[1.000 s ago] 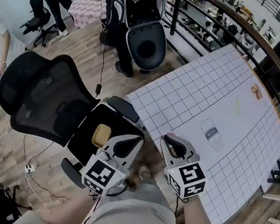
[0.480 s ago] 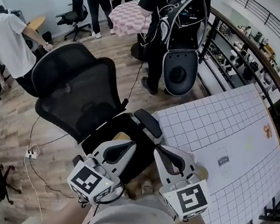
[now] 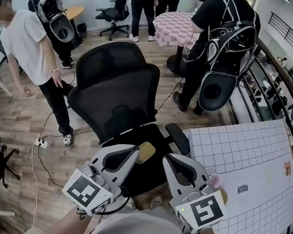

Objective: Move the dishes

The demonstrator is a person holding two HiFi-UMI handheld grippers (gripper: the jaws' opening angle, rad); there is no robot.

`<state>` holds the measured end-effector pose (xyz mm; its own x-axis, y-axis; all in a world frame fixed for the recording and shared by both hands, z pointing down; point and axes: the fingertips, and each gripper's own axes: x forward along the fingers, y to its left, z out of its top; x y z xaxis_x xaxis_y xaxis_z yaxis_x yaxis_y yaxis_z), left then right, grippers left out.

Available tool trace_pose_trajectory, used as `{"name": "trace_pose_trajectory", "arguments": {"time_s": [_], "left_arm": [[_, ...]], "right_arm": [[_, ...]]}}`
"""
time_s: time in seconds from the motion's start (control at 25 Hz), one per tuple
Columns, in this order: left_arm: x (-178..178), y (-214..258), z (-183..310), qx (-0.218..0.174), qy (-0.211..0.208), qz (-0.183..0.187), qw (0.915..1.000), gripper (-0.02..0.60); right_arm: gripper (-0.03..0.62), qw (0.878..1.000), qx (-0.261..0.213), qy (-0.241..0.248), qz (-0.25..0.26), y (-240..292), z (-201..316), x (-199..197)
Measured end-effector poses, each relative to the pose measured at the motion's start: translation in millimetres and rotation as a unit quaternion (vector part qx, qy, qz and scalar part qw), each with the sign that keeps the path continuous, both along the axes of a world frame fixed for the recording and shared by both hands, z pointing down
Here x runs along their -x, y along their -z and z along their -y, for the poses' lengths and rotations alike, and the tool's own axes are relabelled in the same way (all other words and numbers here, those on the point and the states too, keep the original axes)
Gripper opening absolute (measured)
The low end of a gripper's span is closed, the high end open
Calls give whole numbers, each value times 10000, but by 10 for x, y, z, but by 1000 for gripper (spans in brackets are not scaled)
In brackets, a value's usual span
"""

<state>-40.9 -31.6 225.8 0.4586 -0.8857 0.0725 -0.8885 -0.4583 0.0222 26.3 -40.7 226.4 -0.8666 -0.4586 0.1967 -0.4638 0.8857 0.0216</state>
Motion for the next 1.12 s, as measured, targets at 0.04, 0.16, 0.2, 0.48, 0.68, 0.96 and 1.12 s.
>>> {"name": "trace_pose_trajectory", "arguments": {"time_s": [0.04,0.16,0.2,0.48,0.68,0.96,1.12], "left_arm": [[56,28,-39,-36,75,29,10000,14],[156,125,-116,-115,317,57,9994,14],[181,153,-130,-128,384,60,9992,14],[514,110,-328,-79,572,188,9982,14],[435,208,-339,200,423,132,9988,14],[447,188,-179,207,548,233,9980,14],[547,69,-167,353,588,148,9975,14]], "right_arm": [[28,10000,-19,50,28,24,-14,40],[25,9998,-47,174,117,115,-9,87],[25,9997,-54,209,145,143,3,98],[23,9990,20,451,41,94,-73,457],[23,9979,150,561,-297,45,-71,514],[23,9973,333,524,-381,-30,79,452],[23,9975,434,410,-391,-163,142,530]]}}
